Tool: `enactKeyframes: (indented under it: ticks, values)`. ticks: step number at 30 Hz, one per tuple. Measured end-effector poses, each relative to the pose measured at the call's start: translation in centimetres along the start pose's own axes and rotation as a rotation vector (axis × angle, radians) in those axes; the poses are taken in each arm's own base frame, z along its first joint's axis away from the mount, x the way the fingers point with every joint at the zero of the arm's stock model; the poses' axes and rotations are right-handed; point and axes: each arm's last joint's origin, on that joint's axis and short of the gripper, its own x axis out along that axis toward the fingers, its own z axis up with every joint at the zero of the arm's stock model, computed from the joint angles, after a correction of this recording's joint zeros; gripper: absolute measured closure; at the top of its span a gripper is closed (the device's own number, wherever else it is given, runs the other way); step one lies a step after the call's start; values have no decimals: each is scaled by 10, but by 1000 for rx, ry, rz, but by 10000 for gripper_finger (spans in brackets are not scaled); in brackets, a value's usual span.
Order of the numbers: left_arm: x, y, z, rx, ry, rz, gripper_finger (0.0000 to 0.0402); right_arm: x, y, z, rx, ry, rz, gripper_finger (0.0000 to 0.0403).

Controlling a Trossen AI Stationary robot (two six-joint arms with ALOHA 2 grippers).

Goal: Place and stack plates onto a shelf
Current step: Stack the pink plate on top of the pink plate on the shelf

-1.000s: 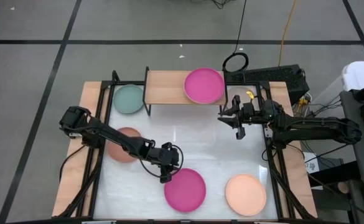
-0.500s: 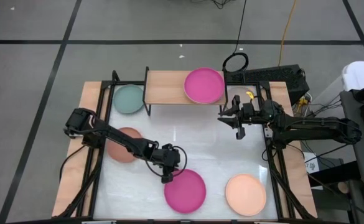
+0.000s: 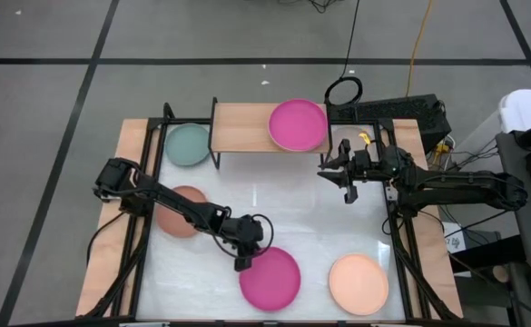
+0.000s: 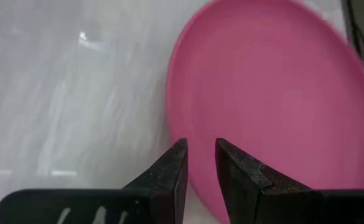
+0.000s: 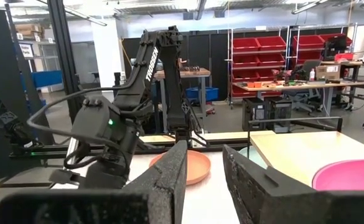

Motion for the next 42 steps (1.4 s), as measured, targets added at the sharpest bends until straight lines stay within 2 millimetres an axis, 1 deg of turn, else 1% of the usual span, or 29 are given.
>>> enactKeyframes:
  ticks: [4, 14, 25, 31, 35, 38, 42]
  values:
    - [0, 2, -3, -29, 33, 23, 314, 0, 0, 0, 1, -2, 0, 314]
    - [-1, 4, -1, -28, 5, 50, 314, 0, 0, 0, 13, -1, 0, 314]
    - [-1, 8, -1, -40, 17, 65, 314, 0, 0, 0, 13, 0, 0, 314]
    - [-13, 2, 7, -24, -7, 63, 314, 0, 0, 0, 14, 1, -3, 314]
    - [-16, -2, 16, 6, -33, 53, 314, -1, 0, -3, 12, -6, -3, 314]
    - [-16, -2, 15, 13, -21, 64, 314, -2, -1, -6, 13, -3, -26, 314]
    - [-16, 1, 12, 10, -9, 133, 314, -2, -1, -7, 14, -2, -32, 314]
